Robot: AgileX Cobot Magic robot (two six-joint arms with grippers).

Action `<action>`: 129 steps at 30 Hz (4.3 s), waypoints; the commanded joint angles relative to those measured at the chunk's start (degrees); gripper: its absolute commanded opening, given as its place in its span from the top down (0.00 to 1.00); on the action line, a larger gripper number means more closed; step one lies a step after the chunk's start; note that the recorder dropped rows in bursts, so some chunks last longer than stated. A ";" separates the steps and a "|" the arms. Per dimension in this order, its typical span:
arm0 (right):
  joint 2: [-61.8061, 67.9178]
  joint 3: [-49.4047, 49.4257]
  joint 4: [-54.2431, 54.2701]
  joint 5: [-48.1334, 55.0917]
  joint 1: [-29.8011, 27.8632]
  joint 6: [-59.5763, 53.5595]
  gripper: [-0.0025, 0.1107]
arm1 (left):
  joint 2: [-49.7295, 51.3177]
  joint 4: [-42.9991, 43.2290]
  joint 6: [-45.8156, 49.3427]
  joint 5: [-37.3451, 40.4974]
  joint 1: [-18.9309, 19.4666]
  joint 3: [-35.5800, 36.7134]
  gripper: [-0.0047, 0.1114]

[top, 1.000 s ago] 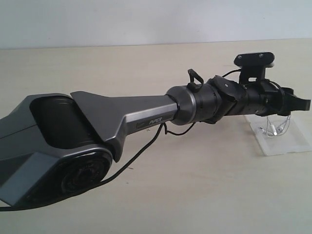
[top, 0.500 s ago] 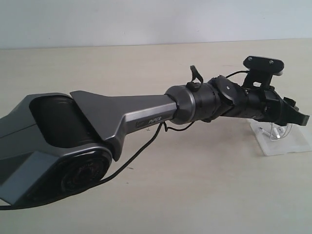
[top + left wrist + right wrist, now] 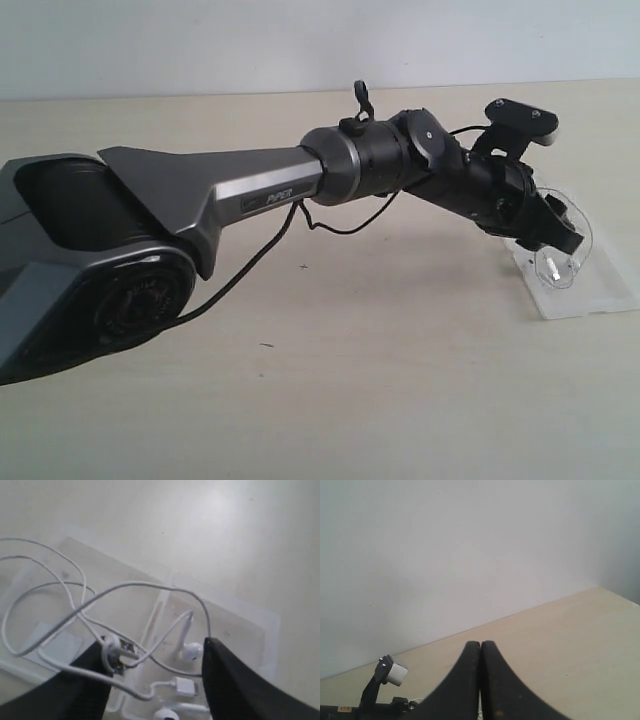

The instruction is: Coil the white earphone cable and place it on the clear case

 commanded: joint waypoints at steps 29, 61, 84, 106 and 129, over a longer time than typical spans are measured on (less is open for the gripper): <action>-0.20 0.22 -0.19 -1.47 -0.23 -0.41 0.98 | 0.28 -2.86 -2.83 -11.36 -3.92 -0.31 0.50; -0.20 0.22 -0.14 -1.19 -0.23 -1.06 0.98 | 0.86 14.41 -6.47 -3.12 -5.38 -3.58 0.39; -0.20 0.22 -0.02 -1.63 -0.23 -1.06 0.98 | -2.53 36.72 -19.63 1.85 -4.05 -3.58 0.39; -0.20 0.22 -0.01 -1.41 -0.23 -1.41 0.98 | 0.29 29.46 -17.55 -17.77 -10.89 -5.11 0.39; -0.20 0.22 0.13 -1.53 -0.23 -1.43 0.98 | -2.88 40.12 -12.76 4.18 -5.66 -5.11 0.36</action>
